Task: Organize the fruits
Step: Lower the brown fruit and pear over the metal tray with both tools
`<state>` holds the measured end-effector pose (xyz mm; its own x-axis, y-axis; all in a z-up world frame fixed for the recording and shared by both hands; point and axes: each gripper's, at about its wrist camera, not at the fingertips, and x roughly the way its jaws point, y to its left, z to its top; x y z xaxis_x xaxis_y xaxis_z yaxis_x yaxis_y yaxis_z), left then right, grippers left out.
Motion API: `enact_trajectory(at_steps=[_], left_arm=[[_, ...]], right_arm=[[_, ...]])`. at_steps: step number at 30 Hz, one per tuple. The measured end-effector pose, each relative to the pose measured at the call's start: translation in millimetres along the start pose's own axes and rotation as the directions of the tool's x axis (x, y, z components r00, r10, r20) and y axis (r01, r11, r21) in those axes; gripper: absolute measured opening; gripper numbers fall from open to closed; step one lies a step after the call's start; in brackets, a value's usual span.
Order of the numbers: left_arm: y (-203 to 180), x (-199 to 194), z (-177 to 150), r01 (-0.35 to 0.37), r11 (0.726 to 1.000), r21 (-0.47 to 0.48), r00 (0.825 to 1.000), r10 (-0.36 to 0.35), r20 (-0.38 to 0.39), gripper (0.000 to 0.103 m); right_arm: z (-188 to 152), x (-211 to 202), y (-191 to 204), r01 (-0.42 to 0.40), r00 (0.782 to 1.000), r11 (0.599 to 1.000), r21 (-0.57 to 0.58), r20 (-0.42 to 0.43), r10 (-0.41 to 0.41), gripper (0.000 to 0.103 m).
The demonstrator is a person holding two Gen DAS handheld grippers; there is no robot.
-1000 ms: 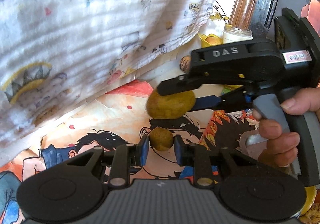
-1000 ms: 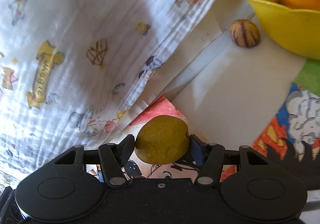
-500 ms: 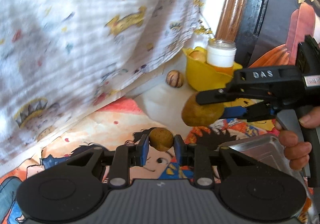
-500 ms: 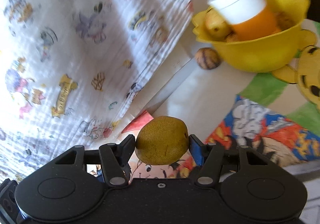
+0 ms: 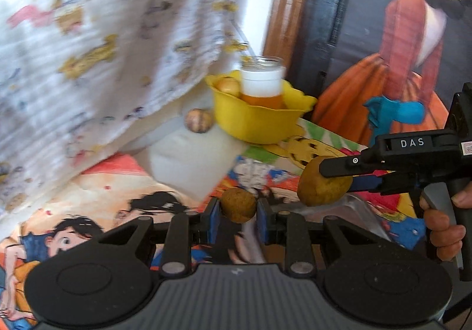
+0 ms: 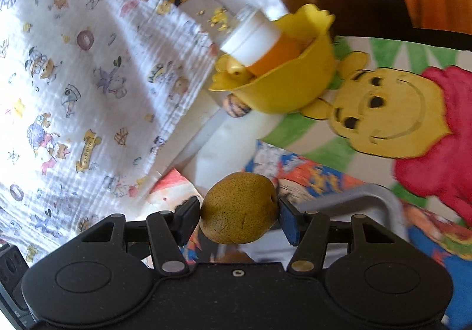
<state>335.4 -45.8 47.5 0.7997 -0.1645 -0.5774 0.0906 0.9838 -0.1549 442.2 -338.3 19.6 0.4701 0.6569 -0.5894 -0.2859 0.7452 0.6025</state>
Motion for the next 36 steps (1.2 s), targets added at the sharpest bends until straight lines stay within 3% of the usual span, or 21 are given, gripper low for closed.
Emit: enact_trajectory(at_steps=[5, 8, 10, 14, 22, 26, 36], left_arm=[[-28.3, 3.5, -4.7, 0.054, 0.998, 0.043, 0.998, -0.054, -0.011, 0.029], [-43.6, 7.9, -7.3, 0.073, 0.995, 0.071, 0.997, -0.072, -0.017, 0.029], [-51.9, 11.1, -8.4, 0.082, 0.993, 0.085, 0.997, -0.081, -0.021, 0.029], [-62.9, 21.7, -11.2, 0.099, 0.991, 0.094, 0.994, -0.095, -0.047, 0.030], [-86.6, 45.9, -20.9, 0.125, 0.978, 0.168, 0.988, -0.107, -0.113, 0.030], [-97.5, 51.1, -27.7, 0.136, 0.965, 0.226, 0.984, -0.106, -0.142, 0.030], [-103.9, 58.2, -36.4, 0.134, 0.958, 0.255, 0.978, -0.087, -0.188, 0.030]], right_arm=[[-15.2, -24.6, -22.2, 0.029, 1.000, 1.000, 0.004, 0.007, -0.029, 0.059], [-23.2, -37.8, -34.7, 0.042, 0.999, 0.999, 0.009, 0.016, -0.042, 0.054], [-26.3, -46.6, -41.5, 0.039, 0.999, 0.999, 0.019, 0.037, -0.040, 0.025], [-27.8, -56.5, -42.1, 0.097, 0.993, 0.995, -0.035, 0.073, -0.094, 0.028], [-40.6, -45.5, -51.0, 0.054, 0.998, 0.998, -0.029, 0.029, -0.054, 0.029], [-46.0, -40.9, -57.5, 0.048, 0.999, 0.999, -0.015, 0.015, -0.048, 0.034], [-52.3, -38.3, -66.2, 0.049, 0.999, 0.999, 0.009, -0.005, -0.049, 0.042]])
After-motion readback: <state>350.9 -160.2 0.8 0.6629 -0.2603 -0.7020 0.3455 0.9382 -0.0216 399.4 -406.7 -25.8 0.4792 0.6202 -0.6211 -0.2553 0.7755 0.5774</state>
